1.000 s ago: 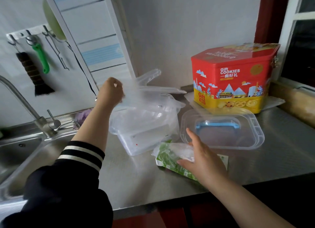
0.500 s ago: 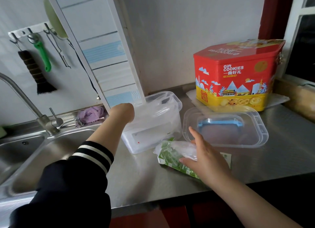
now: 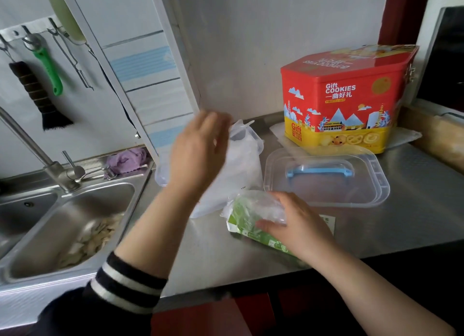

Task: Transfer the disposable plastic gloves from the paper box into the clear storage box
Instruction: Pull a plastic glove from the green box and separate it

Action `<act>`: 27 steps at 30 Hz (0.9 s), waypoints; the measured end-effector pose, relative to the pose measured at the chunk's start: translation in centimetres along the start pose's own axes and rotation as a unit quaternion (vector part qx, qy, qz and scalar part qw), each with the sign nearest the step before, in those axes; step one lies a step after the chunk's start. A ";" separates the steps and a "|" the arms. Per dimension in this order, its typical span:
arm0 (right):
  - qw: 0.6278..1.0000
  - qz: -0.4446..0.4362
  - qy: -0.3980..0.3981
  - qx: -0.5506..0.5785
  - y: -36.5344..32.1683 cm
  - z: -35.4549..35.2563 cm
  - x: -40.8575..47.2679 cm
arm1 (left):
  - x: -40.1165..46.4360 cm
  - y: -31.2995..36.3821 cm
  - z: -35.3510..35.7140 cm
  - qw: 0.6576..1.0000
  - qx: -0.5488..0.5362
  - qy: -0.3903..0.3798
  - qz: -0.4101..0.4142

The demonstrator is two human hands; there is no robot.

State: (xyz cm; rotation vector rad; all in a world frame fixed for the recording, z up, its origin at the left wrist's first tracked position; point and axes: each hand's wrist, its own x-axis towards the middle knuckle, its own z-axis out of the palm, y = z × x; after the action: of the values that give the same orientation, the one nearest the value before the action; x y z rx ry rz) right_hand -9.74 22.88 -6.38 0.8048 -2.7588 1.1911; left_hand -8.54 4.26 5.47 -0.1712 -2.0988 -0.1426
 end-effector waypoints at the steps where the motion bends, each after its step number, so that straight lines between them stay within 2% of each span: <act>1: 0.999 0.015 0.002 0.029 0.0 0.1 0.1 | -1.3 1.5 0.3 0.994 -0.095 -0.049 -0.018; 3: 0.993 0.043 0.029 0.107 0.1 0.2 0.2 | -4.3 3.0 1.1 0.948 -0.239 -0.185 -0.103; 5: 0.980 0.060 0.062 0.178 0.4 0.1 0.4 | -6.9 3.2 2.4 0.899 -0.309 -0.273 -0.146; 9: 0.939 0.082 0.091 0.323 0.3 -0.7 0.6 | -9.8 2.9 4.3 0.833 -0.402 -0.285 -0.252; 12: 0.888 0.101 0.098 0.438 0.2 -1.2 0.9 | -10.3 3.2 4.9 0.834 -0.406 -0.260 -0.268; 17: 0.811 0.129 0.115 0.559 0.1 -1.4 1.2 | -10.5 4.1 5.3 0.836 -0.397 -0.269 -0.266; 21: 0.749 0.119 0.157 0.633 0.4 -1.9 1.2 | -11.0 4.2 5.5 0.829 -0.393 -0.268 -0.293; 24: 0.740 0.106 0.180 0.639 0.4 -1.9 0.8 | -10.7 4.2 5.5 0.828 -0.381 -0.293 -0.289; 27: 0.765 0.086 0.185 0.610 0.1 -1.8 0.5 | -9.4 3.9 4.4 0.811 -0.410 -0.299 -0.290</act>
State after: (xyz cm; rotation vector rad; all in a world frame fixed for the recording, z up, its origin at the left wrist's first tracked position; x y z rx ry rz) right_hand -10.52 23.98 -5.11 0.1901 -1.4734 2.8019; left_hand -6.83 8.22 -4.79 -0.0766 -2.5079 -1.5533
